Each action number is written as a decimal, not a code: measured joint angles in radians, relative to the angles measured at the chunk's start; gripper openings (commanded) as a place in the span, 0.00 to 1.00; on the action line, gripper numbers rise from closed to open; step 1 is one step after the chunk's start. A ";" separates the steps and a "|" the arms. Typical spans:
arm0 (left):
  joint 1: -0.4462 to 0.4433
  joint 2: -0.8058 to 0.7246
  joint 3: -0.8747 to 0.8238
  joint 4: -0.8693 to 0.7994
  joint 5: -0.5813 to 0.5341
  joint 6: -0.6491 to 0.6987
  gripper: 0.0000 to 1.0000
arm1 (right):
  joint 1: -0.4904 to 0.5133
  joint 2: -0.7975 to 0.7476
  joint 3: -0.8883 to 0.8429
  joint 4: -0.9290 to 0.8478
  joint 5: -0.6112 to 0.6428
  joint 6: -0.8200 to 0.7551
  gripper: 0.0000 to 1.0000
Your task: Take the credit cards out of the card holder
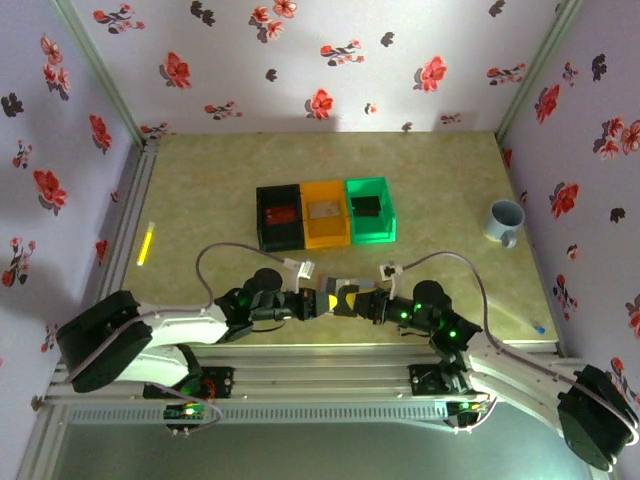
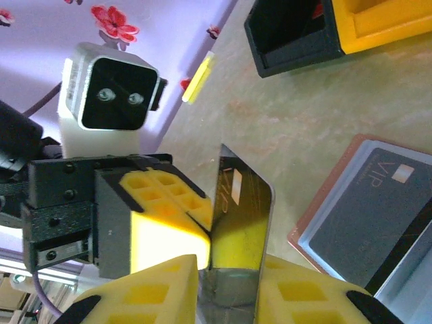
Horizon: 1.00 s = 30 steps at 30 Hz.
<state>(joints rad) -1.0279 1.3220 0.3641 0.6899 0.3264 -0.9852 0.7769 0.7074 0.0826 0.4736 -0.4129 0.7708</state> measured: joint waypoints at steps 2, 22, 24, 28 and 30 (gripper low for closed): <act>0.000 0.005 0.000 0.010 0.000 -0.004 0.00 | 0.000 -0.020 0.000 0.000 -0.008 -0.001 0.17; 0.041 -0.190 0.030 -0.229 0.010 0.037 0.52 | 0.000 -0.029 0.051 -0.137 -0.068 -0.060 0.00; 0.067 -0.267 0.056 -0.329 0.008 0.064 0.59 | 0.000 0.001 0.076 -0.158 -0.088 -0.081 0.00; 0.126 -0.391 0.137 -0.572 0.009 0.137 0.68 | 0.000 0.099 0.108 -0.141 -0.153 -0.093 0.00; 0.143 -0.419 0.184 -0.687 0.017 0.179 0.71 | 0.002 0.156 0.116 -0.121 -0.192 -0.092 0.00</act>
<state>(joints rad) -0.8848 0.9028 0.5484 0.0029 0.3431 -0.8062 0.7784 0.8631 0.1982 0.3531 -0.6048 0.6788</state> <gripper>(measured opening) 0.683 0.041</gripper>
